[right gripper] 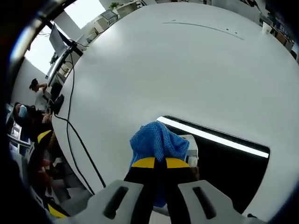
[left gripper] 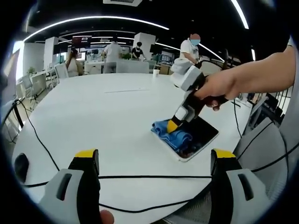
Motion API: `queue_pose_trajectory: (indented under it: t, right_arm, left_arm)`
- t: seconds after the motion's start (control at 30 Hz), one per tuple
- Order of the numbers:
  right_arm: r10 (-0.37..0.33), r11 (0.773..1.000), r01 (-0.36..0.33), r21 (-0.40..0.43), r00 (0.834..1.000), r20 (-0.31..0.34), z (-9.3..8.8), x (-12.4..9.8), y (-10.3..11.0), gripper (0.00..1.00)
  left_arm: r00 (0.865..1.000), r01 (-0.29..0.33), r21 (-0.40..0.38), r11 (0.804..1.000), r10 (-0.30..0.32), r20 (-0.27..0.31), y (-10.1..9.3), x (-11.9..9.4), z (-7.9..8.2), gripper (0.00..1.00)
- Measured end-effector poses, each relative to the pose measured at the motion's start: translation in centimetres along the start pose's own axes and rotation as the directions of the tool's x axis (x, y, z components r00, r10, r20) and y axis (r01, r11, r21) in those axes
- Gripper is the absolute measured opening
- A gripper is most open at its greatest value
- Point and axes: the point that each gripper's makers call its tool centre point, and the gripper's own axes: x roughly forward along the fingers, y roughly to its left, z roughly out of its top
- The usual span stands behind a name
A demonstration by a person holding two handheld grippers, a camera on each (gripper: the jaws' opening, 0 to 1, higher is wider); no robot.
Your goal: Wipe the mirror surface with the cleaning cloth until all visible marks leave the cleaned area.
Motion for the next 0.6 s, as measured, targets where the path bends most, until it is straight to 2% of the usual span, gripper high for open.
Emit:
queue_pose_trajectory:
  t: [0.43, 0.47, 0.6]
  right_arm:
    - [-0.004, 1.0, 0.005, -0.024, 1.0, 0.016, -0.59, -0.09, 0.26, 0.01]
    - [-0.001, 1.0, 0.001, 0.006, 1.0, 0.021, -0.57, -0.06, 0.23, 0.01]
    - [0.005, 1.0, -0.005, 0.003, 1.0, 0.025, -0.49, 0.05, 0.17, 0.0]
  left_arm:
    - [1.0, 0.001, 0.005, 1.0, -0.001, 0.005, -0.3, -0.29, 0.14, 0.99]
    - [1.0, 0.0, 0.004, 1.0, 0.0, 0.006, -0.31, -0.32, 0.17, 0.99]
    - [1.0, 0.001, 0.009, 1.0, -0.001, 0.004, -0.38, -0.42, 0.13, 0.99]
